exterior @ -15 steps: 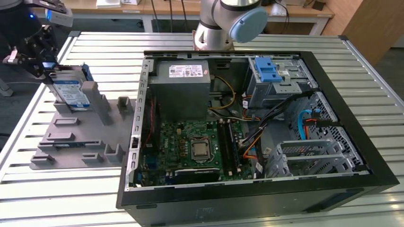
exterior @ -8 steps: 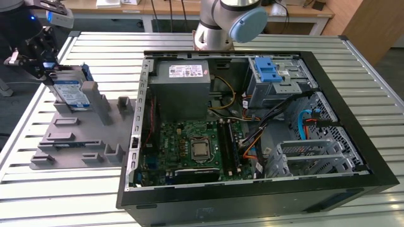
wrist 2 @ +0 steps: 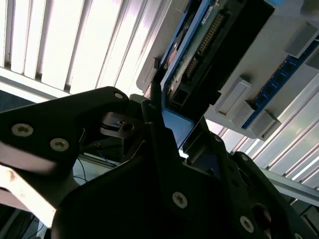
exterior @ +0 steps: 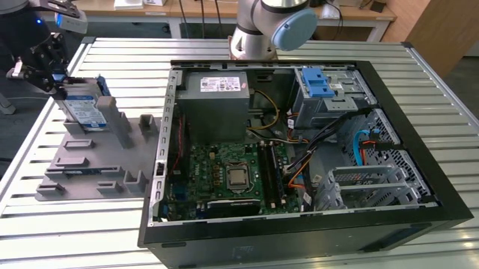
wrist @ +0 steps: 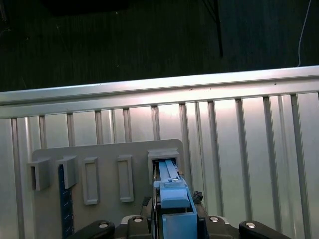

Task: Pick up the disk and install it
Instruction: 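Pick up the disk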

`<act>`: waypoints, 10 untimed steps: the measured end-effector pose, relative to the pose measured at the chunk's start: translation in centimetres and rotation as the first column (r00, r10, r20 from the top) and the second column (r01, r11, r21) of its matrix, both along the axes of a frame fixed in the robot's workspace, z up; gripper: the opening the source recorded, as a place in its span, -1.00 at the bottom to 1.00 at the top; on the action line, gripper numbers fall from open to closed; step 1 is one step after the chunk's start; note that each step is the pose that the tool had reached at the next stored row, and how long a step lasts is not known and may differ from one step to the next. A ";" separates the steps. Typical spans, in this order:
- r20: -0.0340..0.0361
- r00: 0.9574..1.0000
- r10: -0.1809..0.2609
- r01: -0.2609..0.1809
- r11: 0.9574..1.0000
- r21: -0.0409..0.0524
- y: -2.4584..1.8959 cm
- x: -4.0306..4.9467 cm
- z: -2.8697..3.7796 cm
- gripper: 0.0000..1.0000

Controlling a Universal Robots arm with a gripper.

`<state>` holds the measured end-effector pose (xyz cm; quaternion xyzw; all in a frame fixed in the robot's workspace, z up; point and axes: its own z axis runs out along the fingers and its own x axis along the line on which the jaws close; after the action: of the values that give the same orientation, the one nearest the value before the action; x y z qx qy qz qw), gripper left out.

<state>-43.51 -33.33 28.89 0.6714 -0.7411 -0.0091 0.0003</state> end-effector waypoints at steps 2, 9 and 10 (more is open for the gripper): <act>0.000 1.000 0.000 0.000 1.000 0.000 0.00 0.00 0.00 -0.15; 0.000 1.000 0.000 0.000 1.000 0.000 0.00 0.00 -0.01 -0.26; 0.000 1.000 0.000 0.000 1.000 0.000 0.00 0.00 -0.01 -0.26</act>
<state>-43.51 -33.33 28.87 0.6714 -0.7411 -0.0091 0.0003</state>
